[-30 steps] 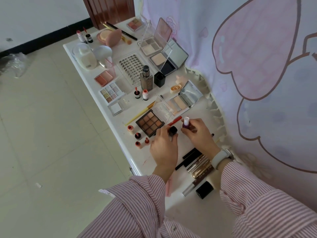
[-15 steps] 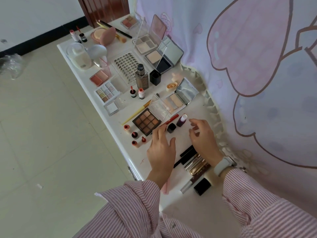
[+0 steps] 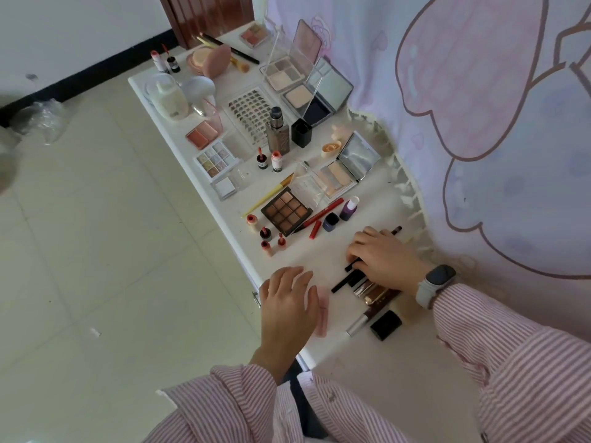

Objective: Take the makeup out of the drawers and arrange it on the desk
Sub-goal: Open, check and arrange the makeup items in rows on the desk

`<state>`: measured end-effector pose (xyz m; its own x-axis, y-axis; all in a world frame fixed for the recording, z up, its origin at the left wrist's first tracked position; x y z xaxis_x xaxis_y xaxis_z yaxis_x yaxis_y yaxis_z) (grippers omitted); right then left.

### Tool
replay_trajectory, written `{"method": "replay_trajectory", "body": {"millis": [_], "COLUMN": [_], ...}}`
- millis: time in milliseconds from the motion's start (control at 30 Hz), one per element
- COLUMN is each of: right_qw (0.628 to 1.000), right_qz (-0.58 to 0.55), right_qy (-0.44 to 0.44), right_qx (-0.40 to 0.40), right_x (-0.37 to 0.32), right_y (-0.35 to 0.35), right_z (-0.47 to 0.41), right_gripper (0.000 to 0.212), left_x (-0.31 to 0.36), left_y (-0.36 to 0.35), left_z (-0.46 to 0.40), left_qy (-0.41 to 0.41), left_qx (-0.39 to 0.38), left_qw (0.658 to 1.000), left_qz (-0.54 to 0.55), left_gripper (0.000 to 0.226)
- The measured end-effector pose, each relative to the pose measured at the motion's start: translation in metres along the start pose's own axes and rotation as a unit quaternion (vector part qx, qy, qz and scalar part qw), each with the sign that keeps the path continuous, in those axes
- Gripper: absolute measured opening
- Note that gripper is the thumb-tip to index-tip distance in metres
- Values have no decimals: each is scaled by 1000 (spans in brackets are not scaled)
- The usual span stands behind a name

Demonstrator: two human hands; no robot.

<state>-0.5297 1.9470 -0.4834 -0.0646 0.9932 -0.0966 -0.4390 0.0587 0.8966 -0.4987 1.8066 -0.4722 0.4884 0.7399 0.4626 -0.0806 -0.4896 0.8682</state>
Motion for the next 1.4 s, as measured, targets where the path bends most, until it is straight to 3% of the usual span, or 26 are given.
{"method": "replay_trajectory", "body": {"millis": [133, 233, 333, 400, 467, 533, 633, 733, 800, 967, 1033, 1200, 1400], "right_qw": [998, 991, 980, 971, 952, 910, 805, 684, 637, 634, 651, 671, 694], "right_qz": [60, 78, 30, -43, -159, -283, -487, -661, -715, -715, -697, -685, -670], "right_qy": [26, 65, 82, 92, 63, 22, -69, -156, -185, -239, -261, -265, -255], "right_qx": [16, 92, 179, 218, 255, 301, 332, 267, 220, 171, 149, 106, 62], "right_x": [-6, -13, -15, -21, -15, -4, 20, 32, 27, 20, 18, 2, -5], "right_y": [-4, 3, 17, 37, 60, 80, 93, 77, 63, 41, 34, 25, 21], "right_z": [-3, 2, 13, 27, 39, 53, 73, 78, 78, 77, 77, 74, 74], "right_gripper": [16, 15, 26, 9, 23, 29, 20, 17, 14, 12, 9, 8, 12], "left_x": [-5, -7, -9, -9, -8, -3, 10, 25, 34, 41, 42, 42, 37], "left_y": [-10, -11, -8, -4, 1, 9, 21, 35, 39, 44, 41, 30, 27], "left_z": [7, 7, 6, 6, 6, 5, 1, -8, -14, -14, -11, -10, -8], "left_qy": [8, 21, 28, 41, 67, 78, 69, 39, 23, -36, -43, -18, -5], "left_qx": [-58, -80, -76, -63, -39, -13, 16, 34, 17, -12, -26, -72, -82], "left_qw": [998, 997, 996, 995, 986, 978, 975, 977, 975, 988, 989, 979, 979], "left_qz": [-14, 0, 24, 70, 145, 191, 210, 208, 220, 148, 138, 191, 186], "left_gripper": [38, 39, 41, 42, 32, 25, 30, 45, 41, 42, 45, 30, 29]}}
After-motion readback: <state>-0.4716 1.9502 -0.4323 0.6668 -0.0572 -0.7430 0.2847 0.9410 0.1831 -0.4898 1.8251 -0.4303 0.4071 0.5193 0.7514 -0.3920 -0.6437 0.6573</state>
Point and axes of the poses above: each hand's wrist, its own z-axis away from the middle knuckle, its own y-axis out of the back of the hand, x = y × z, the point moved 10 cm from there along -z, towards the middle knuckle, and after that the axes turned 13 degrees about -y, right-handed, at the moved point
